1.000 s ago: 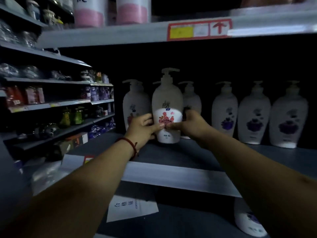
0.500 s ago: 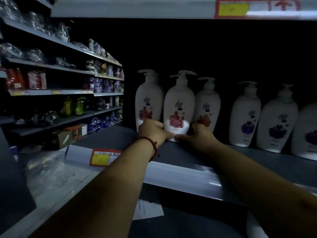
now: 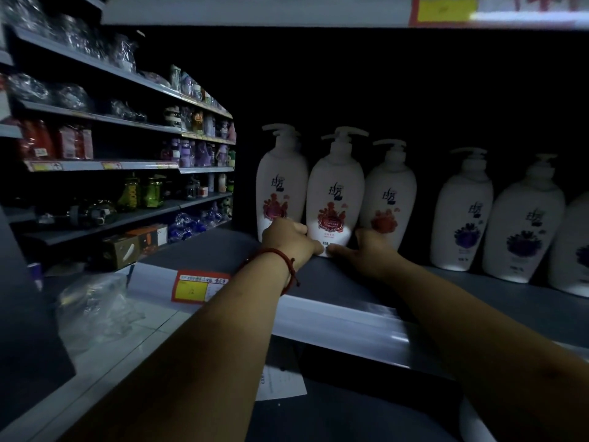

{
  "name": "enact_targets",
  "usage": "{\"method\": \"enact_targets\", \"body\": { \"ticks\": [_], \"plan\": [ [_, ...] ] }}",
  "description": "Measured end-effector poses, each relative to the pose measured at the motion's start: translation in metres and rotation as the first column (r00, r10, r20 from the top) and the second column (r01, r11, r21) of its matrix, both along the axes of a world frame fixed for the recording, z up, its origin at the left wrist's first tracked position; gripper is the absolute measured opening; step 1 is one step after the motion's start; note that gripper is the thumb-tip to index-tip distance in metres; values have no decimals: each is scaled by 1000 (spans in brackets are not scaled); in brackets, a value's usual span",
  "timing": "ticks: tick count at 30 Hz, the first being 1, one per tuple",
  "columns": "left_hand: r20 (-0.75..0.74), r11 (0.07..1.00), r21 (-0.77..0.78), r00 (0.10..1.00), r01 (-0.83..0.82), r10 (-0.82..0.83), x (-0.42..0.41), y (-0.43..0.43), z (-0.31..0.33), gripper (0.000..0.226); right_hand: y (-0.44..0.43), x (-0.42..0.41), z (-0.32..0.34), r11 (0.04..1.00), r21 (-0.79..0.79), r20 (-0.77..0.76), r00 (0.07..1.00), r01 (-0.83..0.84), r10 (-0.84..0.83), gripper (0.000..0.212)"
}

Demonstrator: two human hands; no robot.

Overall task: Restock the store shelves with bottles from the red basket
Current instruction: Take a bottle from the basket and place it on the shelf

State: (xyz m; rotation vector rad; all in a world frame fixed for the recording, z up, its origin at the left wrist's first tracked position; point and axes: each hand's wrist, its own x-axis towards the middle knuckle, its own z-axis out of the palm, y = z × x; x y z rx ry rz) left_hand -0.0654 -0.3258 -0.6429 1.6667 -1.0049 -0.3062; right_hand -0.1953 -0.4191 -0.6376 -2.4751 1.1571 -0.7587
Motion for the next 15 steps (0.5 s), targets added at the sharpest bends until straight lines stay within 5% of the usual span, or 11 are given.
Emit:
{"method": "enact_targets", "body": {
  "ticks": [4, 7, 10, 15],
  "plan": [
    [-11, 999, 20, 1000, 27, -27, 0, 0, 0, 21, 1, 0, 1, 1000, -3, -11, 1000, -3, 3, 47],
    [9, 999, 24, 999, 42, -42, 1, -1, -1, 49, 0, 0, 1, 1000, -6, -26, 1000, 5, -5, 47],
    [81, 998, 66, 997, -5, -1, -5, 4, 6, 25, 4, -4, 4, 999, 36, -19, 1000, -4, 4, 51],
    [360, 980, 183, 933, -71, 1, -20, 35, 31, 18, 23, -29, 23, 996, 73, -52, 998, -42, 46, 48]
  ]
}}
